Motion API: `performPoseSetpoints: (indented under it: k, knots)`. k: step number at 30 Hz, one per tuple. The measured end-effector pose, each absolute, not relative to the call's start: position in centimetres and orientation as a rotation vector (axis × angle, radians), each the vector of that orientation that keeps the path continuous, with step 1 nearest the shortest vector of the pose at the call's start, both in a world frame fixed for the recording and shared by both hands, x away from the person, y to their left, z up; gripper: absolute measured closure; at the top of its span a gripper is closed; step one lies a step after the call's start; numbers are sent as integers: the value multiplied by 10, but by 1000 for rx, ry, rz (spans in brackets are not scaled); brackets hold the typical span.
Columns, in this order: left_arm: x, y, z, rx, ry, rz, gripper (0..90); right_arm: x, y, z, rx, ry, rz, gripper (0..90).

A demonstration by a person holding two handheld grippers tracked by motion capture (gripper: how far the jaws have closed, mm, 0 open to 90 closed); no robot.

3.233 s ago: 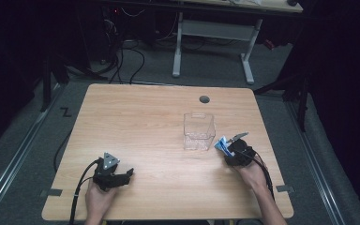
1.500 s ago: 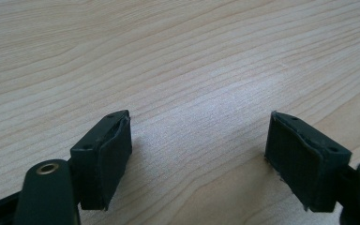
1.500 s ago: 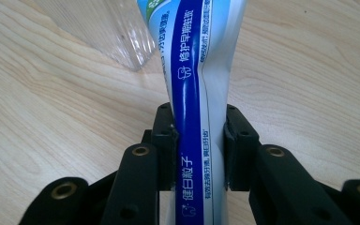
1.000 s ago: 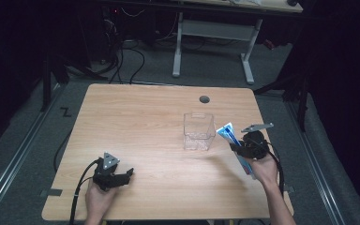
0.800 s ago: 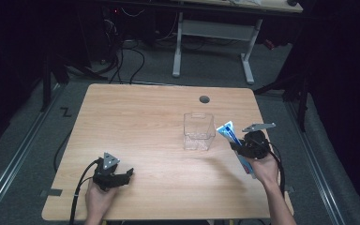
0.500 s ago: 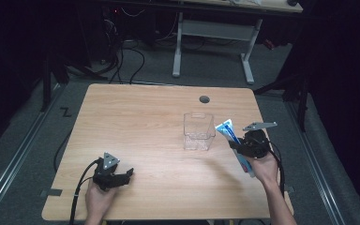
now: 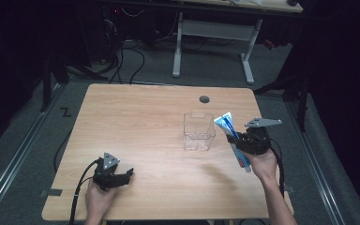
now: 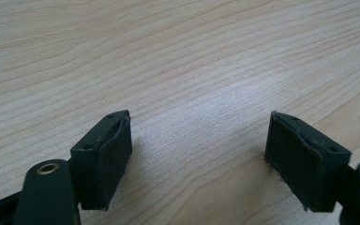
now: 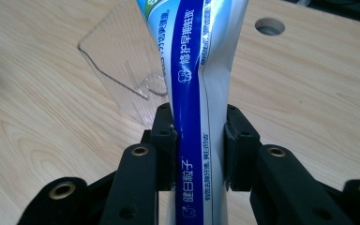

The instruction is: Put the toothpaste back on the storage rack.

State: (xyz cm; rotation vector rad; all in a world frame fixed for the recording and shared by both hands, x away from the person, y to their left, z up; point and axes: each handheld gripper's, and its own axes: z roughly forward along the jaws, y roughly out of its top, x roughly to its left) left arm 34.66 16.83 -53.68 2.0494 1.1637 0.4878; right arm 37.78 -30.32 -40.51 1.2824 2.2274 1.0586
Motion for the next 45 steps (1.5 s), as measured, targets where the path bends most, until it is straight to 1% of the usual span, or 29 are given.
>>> performPoseSetpoints:
  k: [9, 23, 45]
  knots:
    - [347, 168, -537, 2048, 1164, 488, 235, 381, -297, -395, 1242, 2188, 1165, 699]
    - [347, 168, -537, 2048, 1165, 485, 234, 394, -282, -381, 1205, 2140, 1226, 698]
    - [346, 170, -537, 2044, 1168, 483, 233, 407, -258, -374, 1139, 2113, 1304, 692]
